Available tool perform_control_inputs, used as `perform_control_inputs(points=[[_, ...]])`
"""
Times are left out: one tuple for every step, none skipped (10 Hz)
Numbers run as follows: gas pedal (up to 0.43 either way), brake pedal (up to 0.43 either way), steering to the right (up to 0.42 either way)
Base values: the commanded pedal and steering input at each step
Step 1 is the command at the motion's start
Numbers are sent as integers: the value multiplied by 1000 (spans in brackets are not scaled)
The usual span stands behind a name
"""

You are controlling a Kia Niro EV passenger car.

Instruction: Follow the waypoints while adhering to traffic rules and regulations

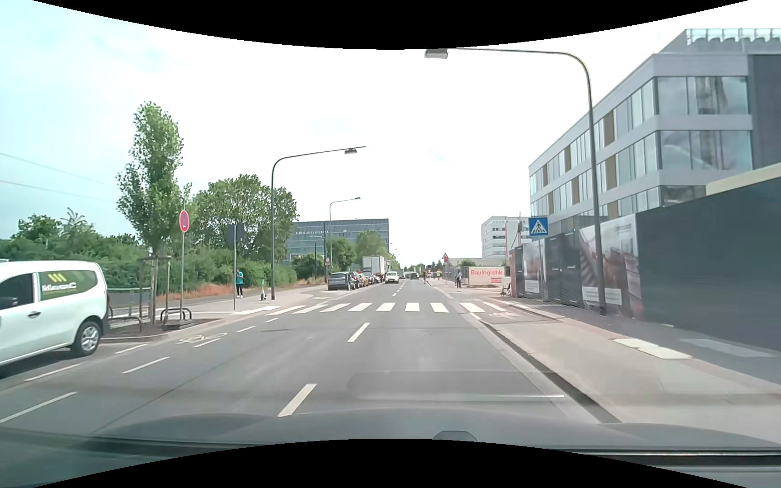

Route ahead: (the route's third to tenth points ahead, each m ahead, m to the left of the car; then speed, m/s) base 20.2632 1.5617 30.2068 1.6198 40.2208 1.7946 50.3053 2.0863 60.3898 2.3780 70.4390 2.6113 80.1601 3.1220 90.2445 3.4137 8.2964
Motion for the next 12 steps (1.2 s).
perform_control_inputs(points=[[47,0,-5],[47,0,-4],[47,0,-4],[47,0,-2],[47,0,1],[47,0,2],[47,0,2],[47,0,1],[47,0,1],[47,0,1],[47,0,1],[47,0,1]])
